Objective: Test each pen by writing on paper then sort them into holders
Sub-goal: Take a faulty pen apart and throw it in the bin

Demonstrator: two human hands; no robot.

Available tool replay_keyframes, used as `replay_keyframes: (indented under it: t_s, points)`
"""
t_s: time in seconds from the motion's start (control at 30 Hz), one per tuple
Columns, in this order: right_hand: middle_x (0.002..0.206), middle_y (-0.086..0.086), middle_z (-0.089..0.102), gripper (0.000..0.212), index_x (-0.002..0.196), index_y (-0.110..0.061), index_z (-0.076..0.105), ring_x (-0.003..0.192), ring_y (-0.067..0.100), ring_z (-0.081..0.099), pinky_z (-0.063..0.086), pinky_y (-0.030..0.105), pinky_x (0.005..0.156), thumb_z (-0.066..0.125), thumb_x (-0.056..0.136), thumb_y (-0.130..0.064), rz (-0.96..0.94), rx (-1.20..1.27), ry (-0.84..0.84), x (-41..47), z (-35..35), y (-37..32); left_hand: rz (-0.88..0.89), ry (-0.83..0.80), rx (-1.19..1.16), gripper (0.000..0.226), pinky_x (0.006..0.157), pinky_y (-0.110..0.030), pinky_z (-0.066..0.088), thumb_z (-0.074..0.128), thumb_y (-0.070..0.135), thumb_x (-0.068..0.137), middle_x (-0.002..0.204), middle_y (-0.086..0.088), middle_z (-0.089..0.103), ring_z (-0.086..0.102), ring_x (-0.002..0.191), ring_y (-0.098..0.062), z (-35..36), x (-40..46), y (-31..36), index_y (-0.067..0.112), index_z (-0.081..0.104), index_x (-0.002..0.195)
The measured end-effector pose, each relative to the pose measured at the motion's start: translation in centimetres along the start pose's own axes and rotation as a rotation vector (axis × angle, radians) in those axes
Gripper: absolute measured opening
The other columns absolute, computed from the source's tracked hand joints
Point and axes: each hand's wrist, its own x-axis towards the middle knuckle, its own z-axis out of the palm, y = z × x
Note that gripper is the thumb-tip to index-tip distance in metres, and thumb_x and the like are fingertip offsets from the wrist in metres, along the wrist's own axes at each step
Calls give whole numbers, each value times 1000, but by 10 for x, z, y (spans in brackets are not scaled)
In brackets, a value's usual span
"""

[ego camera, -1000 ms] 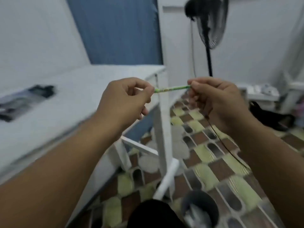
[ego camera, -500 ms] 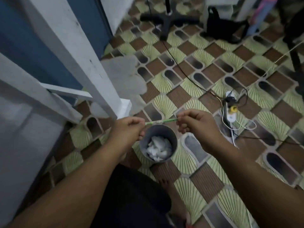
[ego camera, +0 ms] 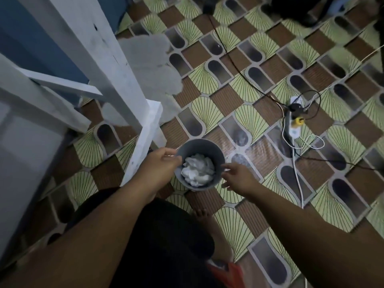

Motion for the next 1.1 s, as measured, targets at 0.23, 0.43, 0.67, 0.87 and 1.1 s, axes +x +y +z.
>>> replay_keyframes:
  t_s: [0.23,0.43,0.67,0.87,1.1]
  points:
    - [89,4,74,13,103,-13,72,78,22,71,61,39,78,61,97,-10,-276,107,100,-37,-6,-63,175,68,81,17,86,-26,51,61,25,97,104,17,64,61,103,-4,-12,-26,21,28,67,112]
    - [76,2,69,17,96,-15,71,63,10,63,51,20,62,61,96,-1,-815,304,139,-126,-19,-195,582,318,96,13,68,-16,53,66,21,94,87,12,69,64,74,0,-60,-107,96,32,69,100]
    - [75,5,70,10,96,-10,72,64,15,65,55,26,60,64,95,-5,-1306,272,70,-272,-7,-322,878,693,136,14,68,-23,54,63,21,95,83,11,72,70,73,-6,-149,-269,160,34,68,92]
    - [75,0,71,10,90,-19,72,64,28,65,56,44,62,66,92,-11,-1594,208,-121,-385,58,-393,945,1016,159,11,60,-20,51,62,22,95,78,14,71,68,66,-8,-222,-403,143,32,66,93]
    - [75,-6,71,11,87,-28,72,68,22,65,58,47,72,63,92,-26,-1780,-153,-448,-499,181,-449,733,1358,220,14,55,-16,48,62,19,94,74,10,70,67,65,-8,-317,-526,58,29,68,86]
